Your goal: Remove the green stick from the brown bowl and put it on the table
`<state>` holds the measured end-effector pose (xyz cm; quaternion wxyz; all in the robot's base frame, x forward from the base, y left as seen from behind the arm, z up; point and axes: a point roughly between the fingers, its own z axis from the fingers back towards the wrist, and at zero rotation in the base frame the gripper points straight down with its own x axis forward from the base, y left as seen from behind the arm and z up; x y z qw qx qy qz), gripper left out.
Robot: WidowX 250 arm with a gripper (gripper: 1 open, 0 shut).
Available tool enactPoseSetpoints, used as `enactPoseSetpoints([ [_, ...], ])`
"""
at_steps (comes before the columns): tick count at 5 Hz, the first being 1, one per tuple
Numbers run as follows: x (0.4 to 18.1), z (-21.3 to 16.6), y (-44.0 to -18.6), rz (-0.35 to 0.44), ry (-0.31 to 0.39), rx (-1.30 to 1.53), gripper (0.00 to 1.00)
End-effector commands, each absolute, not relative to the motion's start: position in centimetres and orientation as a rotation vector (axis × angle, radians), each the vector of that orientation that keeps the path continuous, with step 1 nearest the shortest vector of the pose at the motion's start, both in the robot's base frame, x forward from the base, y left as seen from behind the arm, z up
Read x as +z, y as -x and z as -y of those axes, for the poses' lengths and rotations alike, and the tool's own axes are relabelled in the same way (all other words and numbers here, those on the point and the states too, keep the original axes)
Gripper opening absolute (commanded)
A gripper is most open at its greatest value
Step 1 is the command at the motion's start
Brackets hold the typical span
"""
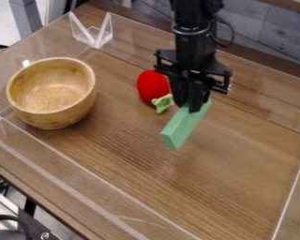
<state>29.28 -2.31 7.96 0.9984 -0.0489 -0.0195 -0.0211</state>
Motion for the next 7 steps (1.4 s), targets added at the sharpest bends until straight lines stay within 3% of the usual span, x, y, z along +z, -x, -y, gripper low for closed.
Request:
enactPoseSetpoints([
  [1, 10.5, 3.3, -30.1, 0.127, 0.1, -0.052, 0.0],
  [4, 10.4, 5.9, -29.0, 0.12, 0.101, -0.069, 0.0],
  [7, 8.1, 7.4, -28.1, 0.071, 0.087, -0.092, 0.0],
])
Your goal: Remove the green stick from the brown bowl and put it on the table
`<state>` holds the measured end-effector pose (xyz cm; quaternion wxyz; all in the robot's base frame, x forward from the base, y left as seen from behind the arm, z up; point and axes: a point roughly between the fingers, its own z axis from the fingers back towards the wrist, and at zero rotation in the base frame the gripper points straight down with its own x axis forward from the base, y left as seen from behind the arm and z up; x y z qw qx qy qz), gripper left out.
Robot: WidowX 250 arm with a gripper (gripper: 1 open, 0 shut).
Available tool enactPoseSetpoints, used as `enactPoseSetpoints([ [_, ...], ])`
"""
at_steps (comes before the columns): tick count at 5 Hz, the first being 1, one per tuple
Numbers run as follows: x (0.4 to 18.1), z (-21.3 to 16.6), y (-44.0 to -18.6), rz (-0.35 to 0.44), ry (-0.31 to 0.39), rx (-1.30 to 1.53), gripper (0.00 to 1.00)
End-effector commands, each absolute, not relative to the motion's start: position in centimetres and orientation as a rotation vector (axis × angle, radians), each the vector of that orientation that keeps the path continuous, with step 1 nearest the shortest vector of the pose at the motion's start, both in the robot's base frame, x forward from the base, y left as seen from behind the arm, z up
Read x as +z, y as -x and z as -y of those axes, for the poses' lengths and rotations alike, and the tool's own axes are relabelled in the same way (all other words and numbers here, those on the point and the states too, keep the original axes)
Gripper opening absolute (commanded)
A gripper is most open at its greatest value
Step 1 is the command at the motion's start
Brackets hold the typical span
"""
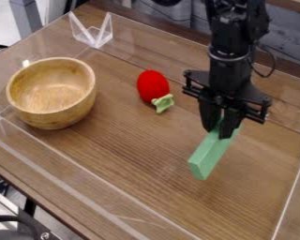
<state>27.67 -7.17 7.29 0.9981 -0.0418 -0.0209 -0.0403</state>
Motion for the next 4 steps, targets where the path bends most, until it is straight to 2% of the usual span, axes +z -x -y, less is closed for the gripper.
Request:
enactPoseSetpoints([
  [1, 7.0, 7.6, -27.8, 0.05, 0.08, -0.091, 0.0],
  [3, 4.6, 8.4, -27.2, 0.025, 0.075, -0.092, 0.0],
  [4, 4.3, 8.6, -27.0, 0.02, 0.072, -0.089, 0.0],
])
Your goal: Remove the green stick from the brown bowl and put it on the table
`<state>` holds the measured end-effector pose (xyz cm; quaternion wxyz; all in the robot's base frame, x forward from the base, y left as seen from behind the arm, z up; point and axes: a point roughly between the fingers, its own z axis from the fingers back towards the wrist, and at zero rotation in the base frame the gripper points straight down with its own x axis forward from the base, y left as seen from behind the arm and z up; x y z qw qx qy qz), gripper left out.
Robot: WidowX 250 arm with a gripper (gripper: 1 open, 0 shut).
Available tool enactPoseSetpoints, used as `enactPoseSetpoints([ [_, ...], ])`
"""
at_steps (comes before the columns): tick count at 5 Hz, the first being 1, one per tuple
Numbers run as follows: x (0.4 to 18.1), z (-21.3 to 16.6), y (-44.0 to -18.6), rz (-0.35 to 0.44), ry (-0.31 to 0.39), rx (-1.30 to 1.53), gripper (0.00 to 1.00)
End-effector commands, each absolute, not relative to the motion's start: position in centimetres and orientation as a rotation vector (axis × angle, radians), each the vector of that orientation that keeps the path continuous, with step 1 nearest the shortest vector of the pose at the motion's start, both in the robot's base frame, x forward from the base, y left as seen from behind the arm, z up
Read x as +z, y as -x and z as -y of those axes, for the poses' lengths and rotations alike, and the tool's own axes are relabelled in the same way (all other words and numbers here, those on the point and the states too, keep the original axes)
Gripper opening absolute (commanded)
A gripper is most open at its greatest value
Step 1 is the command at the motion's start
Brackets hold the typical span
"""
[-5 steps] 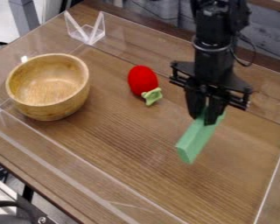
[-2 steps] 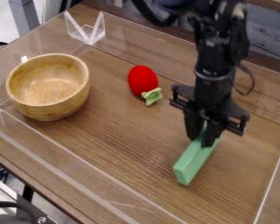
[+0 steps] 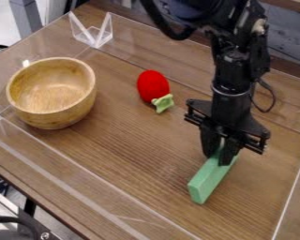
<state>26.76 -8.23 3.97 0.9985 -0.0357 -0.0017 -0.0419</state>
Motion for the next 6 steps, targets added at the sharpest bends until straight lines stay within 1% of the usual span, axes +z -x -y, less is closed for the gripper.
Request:
enactPoseSetpoints([
  [1, 4.2, 8.6, -26.9, 0.016, 0.07, -0.085, 0.0],
  [4, 4.3, 8.7, -26.5, 0.004, 0.063, -0.079, 0.0],
  [5, 4.7, 8.7, -26.8, 0.009, 0.068, -0.072, 1.0],
  [6, 5.4, 8.6, -27.0, 0.019, 0.072, -0.066, 1.0],
])
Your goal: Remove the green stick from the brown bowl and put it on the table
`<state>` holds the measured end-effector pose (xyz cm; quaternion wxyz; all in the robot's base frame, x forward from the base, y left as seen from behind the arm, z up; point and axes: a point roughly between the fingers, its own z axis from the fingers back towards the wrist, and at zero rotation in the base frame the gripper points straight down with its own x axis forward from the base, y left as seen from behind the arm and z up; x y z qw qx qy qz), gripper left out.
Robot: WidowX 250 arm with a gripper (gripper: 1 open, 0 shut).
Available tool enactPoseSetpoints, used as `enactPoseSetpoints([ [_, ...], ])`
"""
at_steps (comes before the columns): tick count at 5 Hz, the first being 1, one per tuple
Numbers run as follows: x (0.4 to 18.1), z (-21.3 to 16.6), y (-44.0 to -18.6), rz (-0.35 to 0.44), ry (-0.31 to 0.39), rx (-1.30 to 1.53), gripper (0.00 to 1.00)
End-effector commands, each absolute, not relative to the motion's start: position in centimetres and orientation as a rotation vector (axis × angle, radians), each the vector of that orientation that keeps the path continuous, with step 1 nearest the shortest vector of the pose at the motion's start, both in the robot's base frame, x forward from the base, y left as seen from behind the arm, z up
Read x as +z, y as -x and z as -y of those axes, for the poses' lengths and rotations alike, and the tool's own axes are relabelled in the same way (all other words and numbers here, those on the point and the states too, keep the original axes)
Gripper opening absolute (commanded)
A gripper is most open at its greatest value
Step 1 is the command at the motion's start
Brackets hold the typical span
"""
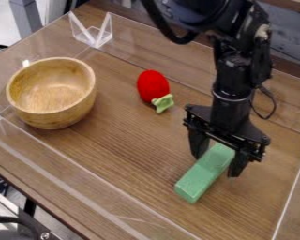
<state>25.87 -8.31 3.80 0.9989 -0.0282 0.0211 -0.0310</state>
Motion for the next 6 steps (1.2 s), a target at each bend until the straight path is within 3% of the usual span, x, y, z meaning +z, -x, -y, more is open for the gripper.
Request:
enactPoseSetpoints([
  [1, 5.9, 8.6, -27.2, 0.024, 0.074, -0.063, 1.0],
  [6, 8.4, 8.6, -28.1, 0.062, 0.082, -0.042, 1.0],
])
